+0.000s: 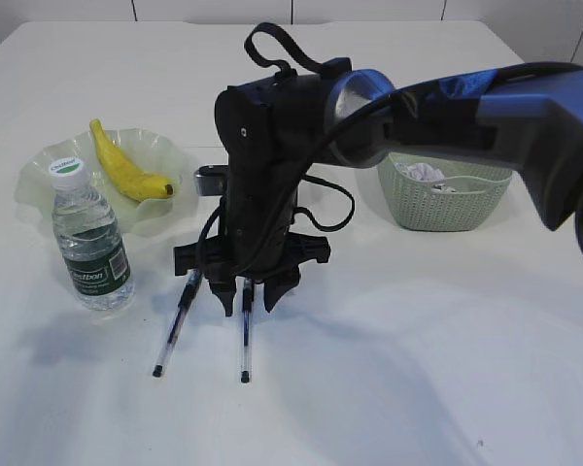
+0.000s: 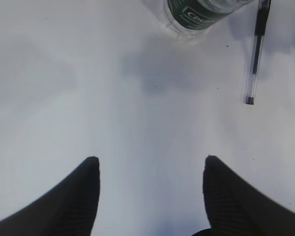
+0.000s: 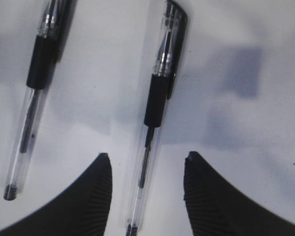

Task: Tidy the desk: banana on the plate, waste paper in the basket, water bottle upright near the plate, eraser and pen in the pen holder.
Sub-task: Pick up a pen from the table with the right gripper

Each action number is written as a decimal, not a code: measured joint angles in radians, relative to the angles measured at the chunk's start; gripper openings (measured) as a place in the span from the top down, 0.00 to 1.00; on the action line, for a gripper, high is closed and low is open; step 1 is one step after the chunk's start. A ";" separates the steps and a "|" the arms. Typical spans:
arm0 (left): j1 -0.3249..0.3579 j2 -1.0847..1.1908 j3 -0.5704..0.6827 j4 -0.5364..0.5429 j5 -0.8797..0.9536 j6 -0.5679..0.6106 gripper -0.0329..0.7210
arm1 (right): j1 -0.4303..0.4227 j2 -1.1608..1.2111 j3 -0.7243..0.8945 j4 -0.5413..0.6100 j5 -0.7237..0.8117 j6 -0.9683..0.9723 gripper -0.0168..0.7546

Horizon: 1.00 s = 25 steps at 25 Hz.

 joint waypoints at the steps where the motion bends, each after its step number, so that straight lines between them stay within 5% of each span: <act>1: 0.000 0.000 0.000 0.000 -0.002 0.000 0.34 | 0.000 0.004 0.000 0.000 0.000 0.001 0.51; 25: 0.000 0.000 0.000 0.000 -0.004 0.000 0.35 | 0.000 0.181 -0.246 -0.045 0.118 0.017 0.51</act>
